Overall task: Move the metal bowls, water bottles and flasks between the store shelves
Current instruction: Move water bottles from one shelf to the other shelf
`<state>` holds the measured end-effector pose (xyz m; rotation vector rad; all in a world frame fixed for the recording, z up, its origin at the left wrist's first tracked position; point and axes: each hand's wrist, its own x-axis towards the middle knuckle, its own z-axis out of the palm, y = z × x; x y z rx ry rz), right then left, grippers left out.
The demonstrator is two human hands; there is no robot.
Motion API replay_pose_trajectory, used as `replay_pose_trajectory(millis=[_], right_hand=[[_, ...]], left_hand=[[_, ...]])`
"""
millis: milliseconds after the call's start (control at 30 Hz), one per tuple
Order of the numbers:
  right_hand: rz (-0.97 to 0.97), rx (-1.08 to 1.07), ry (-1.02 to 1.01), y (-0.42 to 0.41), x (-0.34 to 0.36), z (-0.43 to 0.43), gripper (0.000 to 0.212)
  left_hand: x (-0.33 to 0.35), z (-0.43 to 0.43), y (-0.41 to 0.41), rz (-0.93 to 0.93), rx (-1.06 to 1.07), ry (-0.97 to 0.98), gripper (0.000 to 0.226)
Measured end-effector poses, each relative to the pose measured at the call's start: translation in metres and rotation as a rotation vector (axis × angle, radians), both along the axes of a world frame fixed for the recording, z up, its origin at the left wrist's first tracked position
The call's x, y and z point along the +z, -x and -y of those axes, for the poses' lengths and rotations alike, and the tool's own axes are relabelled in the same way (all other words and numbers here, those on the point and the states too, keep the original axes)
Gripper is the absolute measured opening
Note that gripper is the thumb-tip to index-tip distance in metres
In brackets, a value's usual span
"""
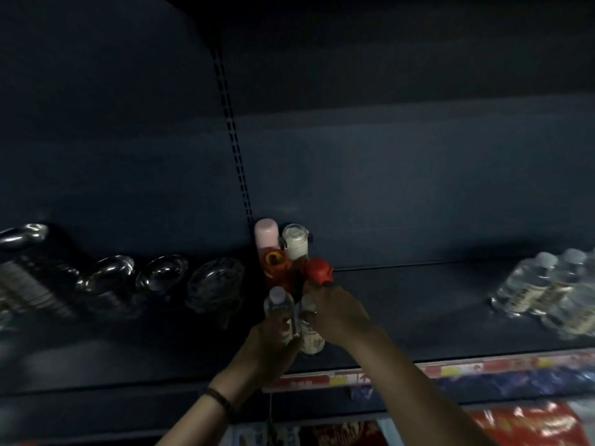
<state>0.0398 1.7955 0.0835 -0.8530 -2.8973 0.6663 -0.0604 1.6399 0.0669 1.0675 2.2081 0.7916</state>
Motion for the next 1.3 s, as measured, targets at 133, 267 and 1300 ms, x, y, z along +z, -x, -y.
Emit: replay_pose_trajectory(millis=[133, 267, 1300], right_hand=[[0.041, 0.032, -0.021, 0.002, -0.01, -0.005, 0.021], [0.014, 0.055, 0.027, -0.001, -0.009, -0.014, 0.02], [0.185, -0.428, -0.174, -0.35, 0.046, -0.246, 0.044]], left_hand=[[-0.006, -0.005, -0.004, 0.044, -0.055, -0.055, 0.058], [-0.011, -0.01, -0.008, 0.083, -0.061, -0.124, 0.061], [-0.028, -0.314, -0.305, 0.557, -0.407, -0.163, 0.062]])
